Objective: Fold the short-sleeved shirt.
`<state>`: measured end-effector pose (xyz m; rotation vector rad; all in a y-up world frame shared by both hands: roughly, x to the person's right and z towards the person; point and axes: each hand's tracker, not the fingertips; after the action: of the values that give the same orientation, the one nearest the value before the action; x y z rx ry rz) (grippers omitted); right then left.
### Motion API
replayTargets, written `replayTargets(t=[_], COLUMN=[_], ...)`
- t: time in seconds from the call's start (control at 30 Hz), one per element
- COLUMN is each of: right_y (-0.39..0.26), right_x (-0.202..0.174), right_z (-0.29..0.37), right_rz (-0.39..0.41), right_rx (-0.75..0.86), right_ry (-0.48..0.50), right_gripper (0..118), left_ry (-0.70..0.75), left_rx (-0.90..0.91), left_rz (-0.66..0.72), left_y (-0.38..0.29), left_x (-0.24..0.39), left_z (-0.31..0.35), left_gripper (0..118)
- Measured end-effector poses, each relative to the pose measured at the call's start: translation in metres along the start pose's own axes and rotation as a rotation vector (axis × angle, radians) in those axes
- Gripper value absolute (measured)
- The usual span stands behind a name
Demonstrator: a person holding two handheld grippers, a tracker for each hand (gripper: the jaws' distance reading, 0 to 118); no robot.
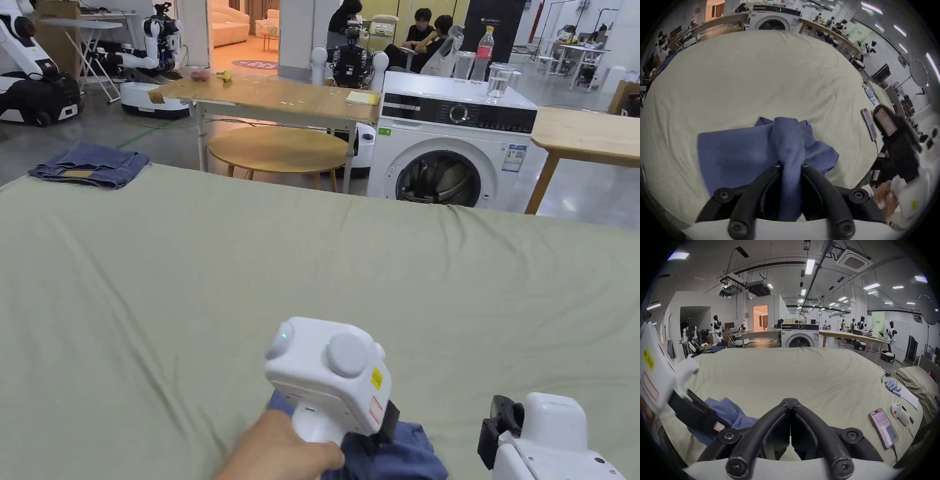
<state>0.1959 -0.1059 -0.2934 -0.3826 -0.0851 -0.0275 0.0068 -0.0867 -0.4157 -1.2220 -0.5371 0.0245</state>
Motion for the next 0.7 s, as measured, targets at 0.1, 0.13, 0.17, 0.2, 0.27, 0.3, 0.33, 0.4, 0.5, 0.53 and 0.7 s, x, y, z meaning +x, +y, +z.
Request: replayTargets(t=[0.1,0.13,0.17,0.2,0.27,0.3,0.33,0.4,0.5,0.53,0.7], right_y=[-0.001,-0.002,-0.002,-0.002,-0.003,-0.003,-0.003,-0.002,0.0,0.001,0.002], right_x=[0.0,0.0,0.0,0.0,0.0,0.0,0.001,0.001,0.002,0.002,0.003], right_z=[0.0,0.0,0.0,-0.001,-0.002,-0.002,-0.002,-0.001,0.001,0.001,0.002], right_rz=[0.001,0.001,0.0,-0.003,-0.008,-0.009,-0.009,-0.015,-0.022,-0.023,-0.037], right_rx=[-0.005,-0.007,-0.008,-0.01,-0.011,-0.011,-0.01,-0.008,-0.001,0.001,0.007], right_ry=[-0.003,-0.003,-0.002,-0.001,0.002,0.003,0.002,0.003,0.006,0.005,0.009], right_gripper=[0,0,0,0,0,0,0,0,0,0,0], left_ry=[0.012,0.012,0.009,0.003,-0.092,-0.139,-0.196,-0.243,-0.3,-0.329,-0.333], left_rx=[-0.011,-0.013,-0.012,-0.008,0.003,0.002,0.006,0.035,0.111,0.136,0.212], left_rz=[0.016,0.031,0.047,0.053,0.085,0.106,0.13,0.147,0.147,0.163,0.165], left_y=[-0.002,-0.002,-0.003,-0.003,-0.006,-0.007,-0.008,-0.012,-0.015,-0.017,-0.015], left_x=[0.007,0.006,0.006,0.003,-0.007,-0.009,-0.015,-0.024,-0.036,-0.042,-0.057], left_z=[-0.02,-0.024,-0.028,-0.03,-0.026,-0.022,-0.015,0.004,0.037,0.046,0.045], left_gripper=[6,6,7,13,36,44,48,48,48,48,12])
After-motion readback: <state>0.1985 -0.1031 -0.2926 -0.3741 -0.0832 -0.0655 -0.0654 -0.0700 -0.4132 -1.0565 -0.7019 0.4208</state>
